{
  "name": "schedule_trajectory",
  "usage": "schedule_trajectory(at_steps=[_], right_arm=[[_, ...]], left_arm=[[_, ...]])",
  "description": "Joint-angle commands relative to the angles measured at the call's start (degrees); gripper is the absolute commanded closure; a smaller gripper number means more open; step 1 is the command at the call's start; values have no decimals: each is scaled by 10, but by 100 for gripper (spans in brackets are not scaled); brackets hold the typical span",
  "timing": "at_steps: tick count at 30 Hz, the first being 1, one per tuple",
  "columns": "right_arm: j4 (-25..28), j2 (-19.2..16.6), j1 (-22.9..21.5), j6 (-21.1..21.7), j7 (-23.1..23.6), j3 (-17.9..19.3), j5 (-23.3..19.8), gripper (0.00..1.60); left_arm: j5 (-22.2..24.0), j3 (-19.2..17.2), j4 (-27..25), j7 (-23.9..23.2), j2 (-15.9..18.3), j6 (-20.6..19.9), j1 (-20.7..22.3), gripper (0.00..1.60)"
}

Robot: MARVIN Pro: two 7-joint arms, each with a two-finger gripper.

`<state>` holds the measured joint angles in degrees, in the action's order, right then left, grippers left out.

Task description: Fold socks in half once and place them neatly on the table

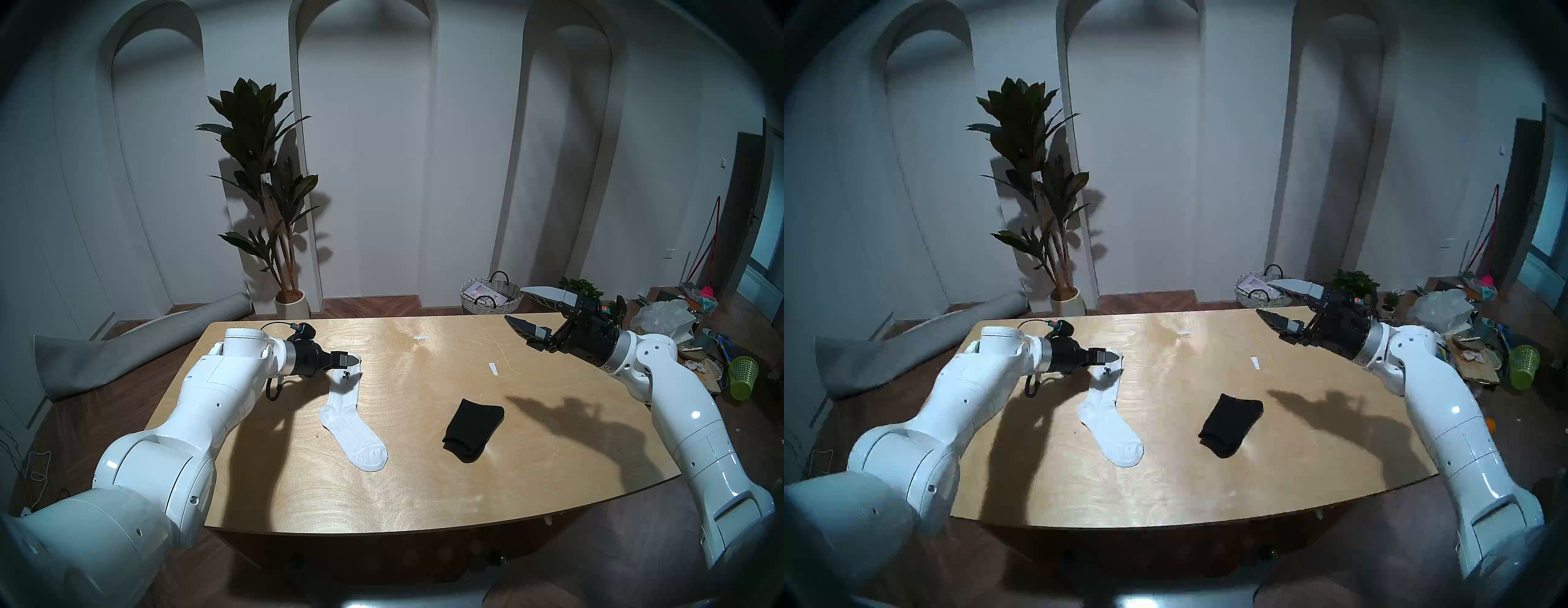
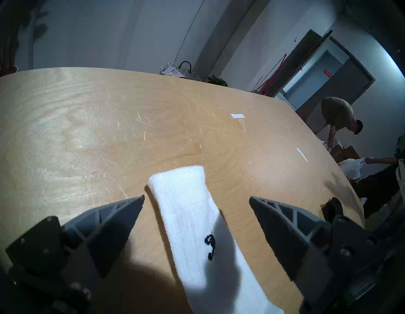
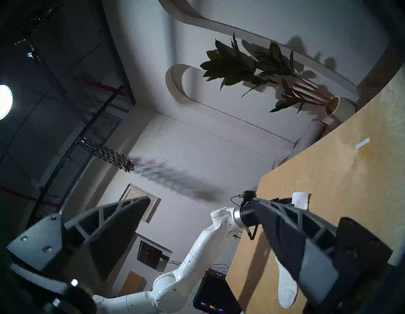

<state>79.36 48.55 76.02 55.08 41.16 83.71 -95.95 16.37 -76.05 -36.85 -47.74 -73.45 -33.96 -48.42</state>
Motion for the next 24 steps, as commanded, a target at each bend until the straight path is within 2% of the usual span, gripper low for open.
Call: schedule_trajectory(at_steps=[1,2,3,4,6,7,8,9,10,16,24], right_arm=[[9,-5,-12,-1,9,-3,-20,0],[9,-5,-12,-1,9,-3,-20,0],[9,-5,-12,-1,9,-4,-21,0],[9,-7,-13,-1,10,-7,-25,0],[10,-8,-13,-1,11,-10,-29,0],[10,-8,-14,-1,11,-11,-30,0],[10,-9,-14,-1,11,-12,-32,0],[10,-9,-14,-1,11,-12,-32,0],[10,-10,-16,-1,12,-15,-35,0],[11,-13,-18,-1,13,-21,-44,0],[11,-16,-20,-1,15,-37,-60,0]], left_arm=[[-2,2,13,-6,-3,11,36,0],[-2,2,13,-6,-3,11,36,0],[-2,3,15,-6,-3,12,37,27],[-3,5,23,-6,-3,16,41,88],[-3,7,31,-7,-3,19,44,119],[-3,8,34,-7,-4,20,45,120],[-3,9,38,-7,-4,21,46,149],[-3,9,38,-7,-4,21,46,149],[-3,11,45,-8,-4,24,49,160],[-4,16,61,-8,-5,33,54,160],[-1,11,81,-11,1,48,81,160]])
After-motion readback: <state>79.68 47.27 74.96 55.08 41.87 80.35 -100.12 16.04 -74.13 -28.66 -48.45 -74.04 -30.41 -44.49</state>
